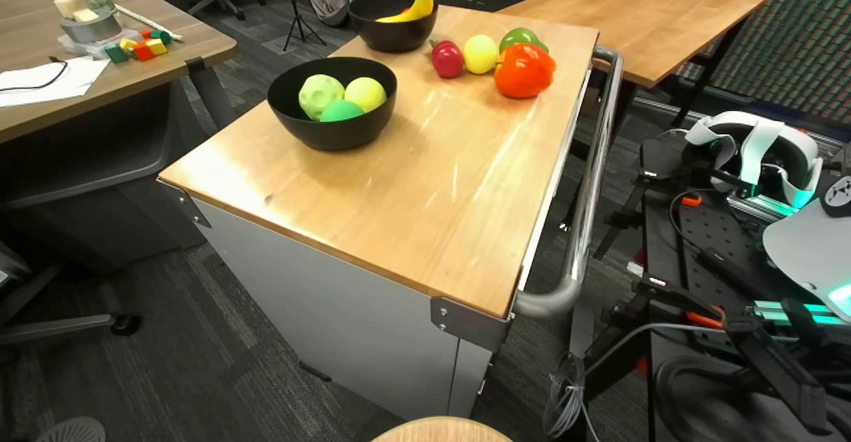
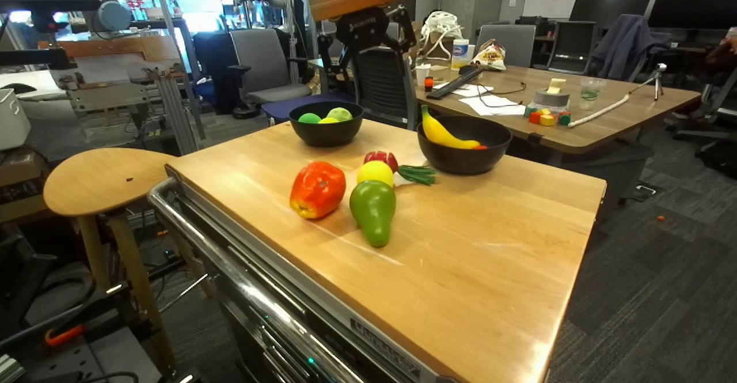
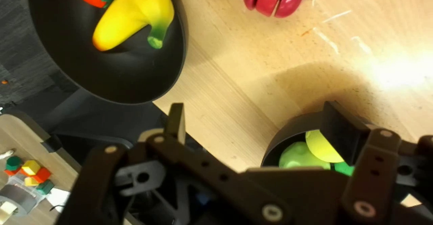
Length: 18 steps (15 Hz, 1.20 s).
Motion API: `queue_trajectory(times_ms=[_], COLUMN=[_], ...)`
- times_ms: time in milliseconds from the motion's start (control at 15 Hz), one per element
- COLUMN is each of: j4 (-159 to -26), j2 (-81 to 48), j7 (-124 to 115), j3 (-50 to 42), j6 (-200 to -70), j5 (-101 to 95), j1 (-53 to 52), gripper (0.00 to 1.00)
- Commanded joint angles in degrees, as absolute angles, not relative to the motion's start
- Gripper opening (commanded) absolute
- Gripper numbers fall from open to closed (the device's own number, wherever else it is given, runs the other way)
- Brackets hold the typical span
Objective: Put the fruits and vegetables in the left bowl then put the remaining fruits and vegetables in the right bowl
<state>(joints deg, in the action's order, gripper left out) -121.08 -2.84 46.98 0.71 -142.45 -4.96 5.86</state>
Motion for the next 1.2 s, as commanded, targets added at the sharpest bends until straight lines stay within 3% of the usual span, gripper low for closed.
queue_trajectory(times_ms=[0,400,1133], j4=[-120.6,-125.5,-134.2], j2=[-4.4,-1.2,-2.5], j7=[52.9,56.6,47.3], j3=[0.9,0.6,-1.7], j6=[-134.8,-120.9,-123.9], j5=[4.5,5.7,-9.0], j1=[4.7,3.9,4.2], gripper=[1.0,1.0,1.0])
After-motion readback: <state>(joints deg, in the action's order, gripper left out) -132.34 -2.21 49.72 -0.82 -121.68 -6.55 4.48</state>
